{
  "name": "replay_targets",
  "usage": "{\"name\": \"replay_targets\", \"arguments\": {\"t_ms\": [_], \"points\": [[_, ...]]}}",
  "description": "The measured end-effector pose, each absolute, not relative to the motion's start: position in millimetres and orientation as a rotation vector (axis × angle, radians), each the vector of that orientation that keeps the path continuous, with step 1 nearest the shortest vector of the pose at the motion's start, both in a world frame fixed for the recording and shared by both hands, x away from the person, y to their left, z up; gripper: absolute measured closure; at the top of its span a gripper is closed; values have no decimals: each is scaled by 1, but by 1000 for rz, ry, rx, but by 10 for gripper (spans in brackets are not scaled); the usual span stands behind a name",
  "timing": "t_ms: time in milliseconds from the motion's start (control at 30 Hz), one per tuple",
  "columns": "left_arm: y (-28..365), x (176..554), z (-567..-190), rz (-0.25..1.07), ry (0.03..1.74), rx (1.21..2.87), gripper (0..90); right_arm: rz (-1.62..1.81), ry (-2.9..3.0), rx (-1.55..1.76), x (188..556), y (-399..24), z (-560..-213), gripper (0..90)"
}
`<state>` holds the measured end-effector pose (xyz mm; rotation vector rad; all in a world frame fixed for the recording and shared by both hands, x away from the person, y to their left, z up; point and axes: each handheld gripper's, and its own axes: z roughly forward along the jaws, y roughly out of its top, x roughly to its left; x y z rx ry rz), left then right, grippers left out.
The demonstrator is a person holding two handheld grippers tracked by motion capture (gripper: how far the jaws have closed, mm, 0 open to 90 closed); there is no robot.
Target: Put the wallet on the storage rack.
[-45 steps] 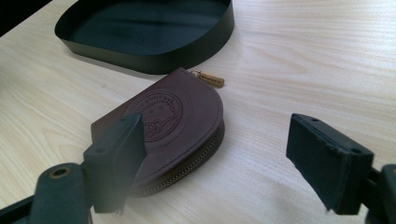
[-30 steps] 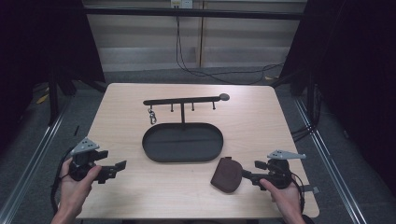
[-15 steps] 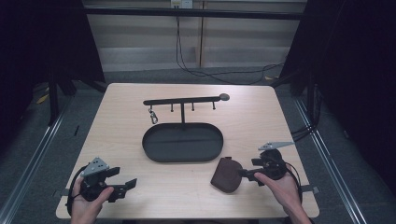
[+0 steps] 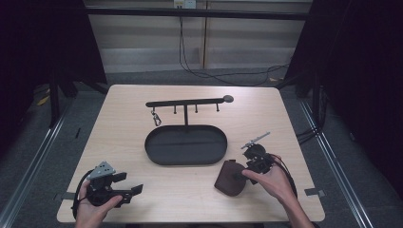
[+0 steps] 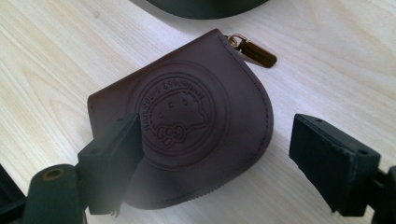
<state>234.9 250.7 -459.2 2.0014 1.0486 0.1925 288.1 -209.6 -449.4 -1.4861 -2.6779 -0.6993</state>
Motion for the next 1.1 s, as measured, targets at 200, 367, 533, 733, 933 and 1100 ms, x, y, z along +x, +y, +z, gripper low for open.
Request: {"name": "replay_targets", "arguments": {"t_ms": [200, 367, 533, 733, 933, 1100], "points": [[250, 235, -460, 177, 1049, 2004, 176, -583, -2667, -1442, 299, -202, -449, 184], [248, 234, -458, 176, 1028, 2014, 176, -475, -2687, -1430, 309, -195, -447, 169], [248, 234, -458, 163, 1025, 2021, 176, -379, -2677, -1395, 315, -187, -458, 152], [246, 231, -458, 156, 1009, 2029, 184, -352, -2642, -1368, 319, -184, -465, 124], [247, 233, -459, 156, 1022, 2032, 184, -362, -2581, -1363, 322, -187, -468, 165], [248, 234, -459, 157, 1026, 2024, 184, -383, -2537, -1347, 325, -191, -471, 167]]}}
